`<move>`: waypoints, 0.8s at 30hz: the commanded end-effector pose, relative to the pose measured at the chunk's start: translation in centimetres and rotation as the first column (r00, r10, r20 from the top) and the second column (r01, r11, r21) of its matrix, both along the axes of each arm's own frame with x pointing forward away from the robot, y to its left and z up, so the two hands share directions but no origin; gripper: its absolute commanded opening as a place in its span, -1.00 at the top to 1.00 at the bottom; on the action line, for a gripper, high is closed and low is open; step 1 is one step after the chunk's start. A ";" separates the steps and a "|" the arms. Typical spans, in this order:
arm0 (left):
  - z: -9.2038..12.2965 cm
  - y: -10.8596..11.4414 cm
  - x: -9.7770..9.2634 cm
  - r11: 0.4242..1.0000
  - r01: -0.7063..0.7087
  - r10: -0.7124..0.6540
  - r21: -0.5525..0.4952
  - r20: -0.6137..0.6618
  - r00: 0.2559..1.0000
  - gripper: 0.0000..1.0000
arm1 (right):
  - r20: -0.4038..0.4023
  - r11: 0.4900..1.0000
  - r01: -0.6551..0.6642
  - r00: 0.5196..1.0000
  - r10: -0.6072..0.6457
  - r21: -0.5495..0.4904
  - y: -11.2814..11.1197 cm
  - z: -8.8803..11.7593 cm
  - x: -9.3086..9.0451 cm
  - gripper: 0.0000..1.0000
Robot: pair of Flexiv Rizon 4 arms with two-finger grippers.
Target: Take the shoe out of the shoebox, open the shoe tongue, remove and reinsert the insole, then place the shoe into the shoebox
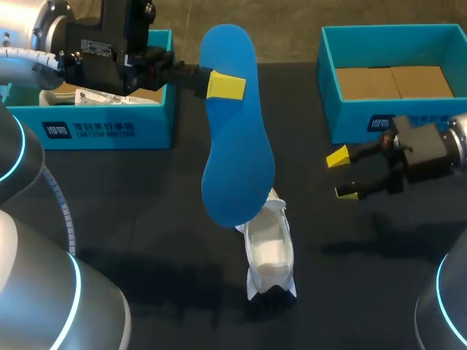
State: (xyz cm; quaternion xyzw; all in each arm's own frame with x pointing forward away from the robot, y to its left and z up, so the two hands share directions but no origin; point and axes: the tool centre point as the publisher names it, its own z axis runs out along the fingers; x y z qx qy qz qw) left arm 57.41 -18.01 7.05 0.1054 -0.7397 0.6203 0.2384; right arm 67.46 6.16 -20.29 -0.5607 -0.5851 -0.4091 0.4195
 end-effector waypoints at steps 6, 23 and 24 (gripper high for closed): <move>0.1 -0.2 0.1 1.000 0.002 -0.002 0.003 -0.001 1.000 1.00 | 0.006 1.000 0.006 1.000 -0.006 0.008 -0.1 2.1 0.2 -1.00; 0.1 -0.1 0.5 1.000 -0.003 0.003 0.004 0.045 0.999 1.00 | -0.017 0.999 0.001 1.000 -0.001 0.045 -0.2 3.4 0.4 -1.00; 0.2 0.0 0.8 1.000 -0.002 0.002 0.011 0.071 0.997 1.00 | -0.017 0.999 0.001 1.000 -0.001 0.045 -0.2 3.4 0.4 -1.00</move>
